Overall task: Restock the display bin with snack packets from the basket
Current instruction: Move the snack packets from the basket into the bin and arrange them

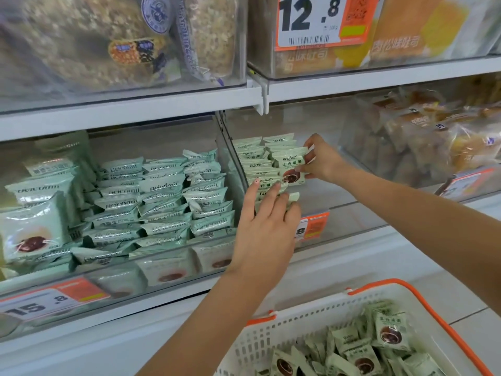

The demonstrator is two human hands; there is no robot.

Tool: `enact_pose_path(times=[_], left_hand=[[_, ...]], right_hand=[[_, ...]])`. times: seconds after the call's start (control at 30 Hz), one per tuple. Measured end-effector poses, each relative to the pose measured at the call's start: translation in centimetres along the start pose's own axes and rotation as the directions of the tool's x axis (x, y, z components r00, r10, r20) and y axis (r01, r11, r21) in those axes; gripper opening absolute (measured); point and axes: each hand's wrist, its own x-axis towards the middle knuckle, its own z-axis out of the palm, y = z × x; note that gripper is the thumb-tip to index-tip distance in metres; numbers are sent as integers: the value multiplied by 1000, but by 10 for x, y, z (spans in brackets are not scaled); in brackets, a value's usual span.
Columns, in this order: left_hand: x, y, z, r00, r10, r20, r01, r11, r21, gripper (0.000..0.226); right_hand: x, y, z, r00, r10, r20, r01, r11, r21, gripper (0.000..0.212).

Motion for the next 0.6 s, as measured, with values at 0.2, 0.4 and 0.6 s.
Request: enact_pose_path(times=[0.2, 0.4, 0.6], left_hand=[[-2, -3, 0, 1000, 22, -5, -22, 1000, 4, 50], [-11, 11, -10, 979, 100, -178, -123, 984, -127, 44], [-38, 59, -18, 941, 299, -160, -333, 904, -267, 41]], right_hand=[[-16, -7, -18, 987, 23, -162, -17, 999, 36, 48], [-164, -13, -43, 655, -246, -715, 402, 914, 54, 34], [-291, 151, 7, 909, 200, -366, -233, 971, -47, 23]])
